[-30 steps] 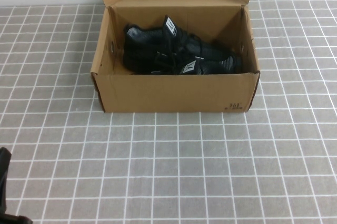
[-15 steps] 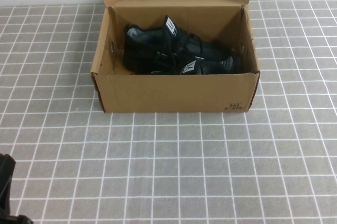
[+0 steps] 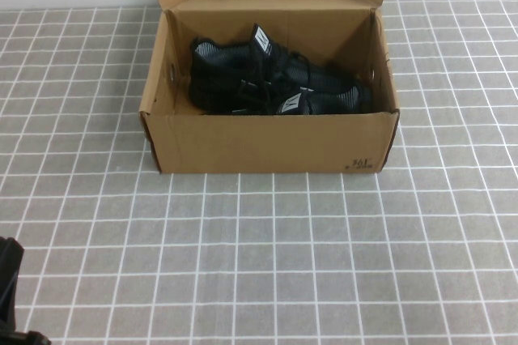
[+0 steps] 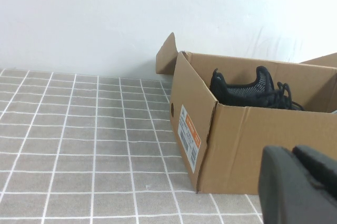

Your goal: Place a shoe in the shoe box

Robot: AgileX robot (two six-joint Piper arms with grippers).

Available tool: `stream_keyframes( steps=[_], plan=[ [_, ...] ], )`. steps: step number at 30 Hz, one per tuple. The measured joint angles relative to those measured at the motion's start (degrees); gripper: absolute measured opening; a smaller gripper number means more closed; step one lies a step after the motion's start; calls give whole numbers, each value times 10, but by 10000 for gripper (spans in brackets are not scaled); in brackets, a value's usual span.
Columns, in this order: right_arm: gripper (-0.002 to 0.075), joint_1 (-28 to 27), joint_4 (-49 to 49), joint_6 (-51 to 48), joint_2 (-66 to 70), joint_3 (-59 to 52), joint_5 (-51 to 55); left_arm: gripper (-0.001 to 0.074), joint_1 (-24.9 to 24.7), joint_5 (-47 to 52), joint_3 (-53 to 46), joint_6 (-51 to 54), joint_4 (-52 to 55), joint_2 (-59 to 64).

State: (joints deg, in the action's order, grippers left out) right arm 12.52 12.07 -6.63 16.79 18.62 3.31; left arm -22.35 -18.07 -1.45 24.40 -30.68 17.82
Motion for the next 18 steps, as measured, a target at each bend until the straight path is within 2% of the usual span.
stream_keyframes(
  steps=[4,7,12,18],
  plan=[
    [-16,-85,-1,0,-30,-48,-3,1,0,0,0,0,0,0],
    [-16,-117,-1,0,-72,-104,-25,1,0,0,0,0,0,0],
    [-16,-129,-1,0,-147,-189,-75,1,0,0,0,1,0,0],
    [-16,-129,-3,0,-172,-201,-70,1,0,0,0,1,0,0]
  ],
)
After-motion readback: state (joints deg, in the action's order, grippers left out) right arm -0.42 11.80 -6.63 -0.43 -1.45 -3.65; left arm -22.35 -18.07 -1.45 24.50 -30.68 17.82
